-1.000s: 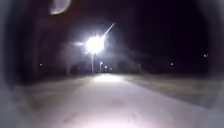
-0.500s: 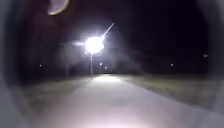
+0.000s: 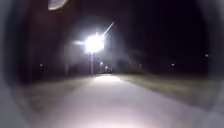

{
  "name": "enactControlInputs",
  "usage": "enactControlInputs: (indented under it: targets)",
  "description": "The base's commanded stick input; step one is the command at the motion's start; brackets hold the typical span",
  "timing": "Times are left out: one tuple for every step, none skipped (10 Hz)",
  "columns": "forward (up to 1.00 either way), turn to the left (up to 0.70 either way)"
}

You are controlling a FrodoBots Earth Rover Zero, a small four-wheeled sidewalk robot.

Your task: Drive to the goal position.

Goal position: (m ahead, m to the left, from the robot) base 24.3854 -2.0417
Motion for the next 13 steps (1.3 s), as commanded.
enactControlInputs:
  targets:
    - [0.7, 0.0]
    - [0.66, 0.0]
    - [0.51, 0.0]
    - [0.45, 0.0]
    - [0.45, 0.0]
    - [0.45, 0.0]
    - [0.7, 0.0]
    - [0.7, 0.0]
    - [0.7, 0.0]
    - [0.7, 0.0]
    - [0.7, 0.0]
    - [0.7, 0.1]
    - [0.7, 0.14]
